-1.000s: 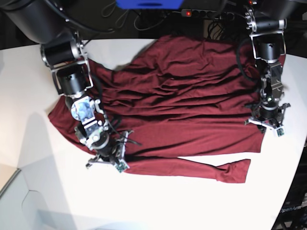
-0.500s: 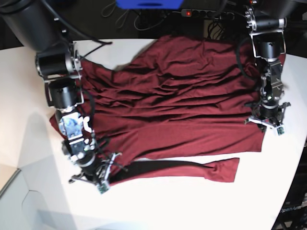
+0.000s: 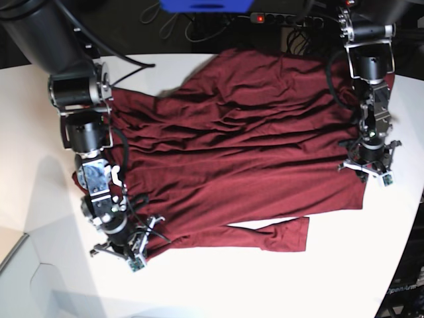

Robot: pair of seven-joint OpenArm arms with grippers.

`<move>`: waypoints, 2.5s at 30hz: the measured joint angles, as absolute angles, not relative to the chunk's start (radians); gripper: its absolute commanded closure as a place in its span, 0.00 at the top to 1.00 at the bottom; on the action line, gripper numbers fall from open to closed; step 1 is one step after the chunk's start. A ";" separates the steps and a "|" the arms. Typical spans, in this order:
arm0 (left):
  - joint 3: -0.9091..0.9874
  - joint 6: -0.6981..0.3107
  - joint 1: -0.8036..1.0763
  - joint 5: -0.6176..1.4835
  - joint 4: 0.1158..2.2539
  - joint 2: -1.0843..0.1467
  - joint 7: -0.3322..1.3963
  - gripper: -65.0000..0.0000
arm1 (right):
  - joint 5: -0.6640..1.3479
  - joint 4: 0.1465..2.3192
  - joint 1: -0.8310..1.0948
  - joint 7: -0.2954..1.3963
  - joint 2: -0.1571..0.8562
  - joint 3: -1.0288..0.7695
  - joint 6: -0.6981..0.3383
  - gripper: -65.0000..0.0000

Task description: Layout the t-shirt on the table in an organized manner, then fold the t-shirt properly

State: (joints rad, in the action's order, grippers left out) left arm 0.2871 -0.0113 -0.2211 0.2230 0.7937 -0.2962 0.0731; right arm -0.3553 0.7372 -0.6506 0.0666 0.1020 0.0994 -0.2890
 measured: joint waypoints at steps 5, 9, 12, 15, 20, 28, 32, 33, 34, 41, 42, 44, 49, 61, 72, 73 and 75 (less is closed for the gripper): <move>0.287 -0.010 -0.204 0.225 0.844 -0.297 0.112 0.31 | -0.357 0.737 -0.651 0.067 0.103 0.099 -0.289 0.32; 0.287 -0.005 -0.151 0.221 0.946 -0.295 0.163 0.31 | -0.358 0.737 -0.646 0.069 0.105 0.099 -0.289 0.51; 0.287 -0.003 -0.133 0.221 1.013 -0.292 0.182 0.31 | -0.360 0.738 -0.639 0.070 0.105 0.099 -0.289 0.62; 0.286 -0.003 -0.136 0.222 1.078 -0.290 0.178 0.31 | -0.359 0.745 -0.630 0.067 0.105 0.099 -0.288 0.66; 0.287 -0.003 -0.111 0.222 1.184 -0.291 0.176 0.31 | -0.361 0.935 -0.495 0.113 0.110 0.098 -0.289 0.66; 0.283 -0.003 -0.202 0.217 1.189 -0.282 0.175 0.31 | -0.355 1.259 -0.224 0.182 0.033 0.108 -0.290 0.66; 0.282 -0.006 -0.269 0.212 1.076 -0.224 0.171 0.31 | -0.356 1.242 -0.150 0.196 0.010 0.110 -0.298 0.66; 0.279 -0.008 -0.271 0.212 1.048 -0.212 0.175 0.31 | -0.357 1.229 -0.146 0.194 0.013 0.108 -0.296 0.66; 0.274 -0.007 -0.271 0.211 1.016 -0.204 0.179 0.31 | -0.358 1.213 -0.147 0.190 0.017 0.108 -0.295 0.66; 0.191 -0.007 -0.271 0.211 0.957 -0.214 0.174 0.31 | -0.340 1.187 -0.135 0.155 0.087 0.108 -0.292 0.66; 0.191 -0.002 -0.271 0.211 0.957 -0.219 0.173 0.31 | -0.336 1.196 -0.119 0.146 0.096 0.108 -0.292 0.66; 0.194 -0.002 -0.268 0.210 0.957 -0.219 0.167 0.31 | -0.334 1.239 -0.076 0.134 0.118 0.108 -0.310 0.66; 0.191 -0.004 -0.266 0.211 0.953 -0.216 0.175 0.31 | -0.340 1.396 0.062 0.158 0.138 0.098 -0.386 0.66; 0.191 -0.004 -0.243 0.211 0.955 -0.219 0.163 0.31 | -0.360 1.623 0.139 0.196 0.133 0.065 -0.472 0.66; 0.204 -0.002 -0.225 0.213 1.095 -0.269 0.176 0.31 | -0.360 1.568 0.050 0.199 0.133 -0.019 -0.467 0.66; 0.193 0.001 -0.252 0.211 1.097 -0.269 0.176 0.31 | -0.360 1.568 0.050 0.197 0.133 -0.019 -0.465 0.66; 0.150 -0.003 -0.322 0.210 1.081 -0.270 0.176 0.31 | -0.360 1.570 0.061 0.191 0.133 -0.017 -0.463 0.66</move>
State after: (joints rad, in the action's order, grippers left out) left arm 0.1497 -0.0032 -0.3222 0.2104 1.0813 -0.2695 0.1764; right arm -0.3599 1.5700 0.0608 0.1913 0.1326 -0.0170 -0.4625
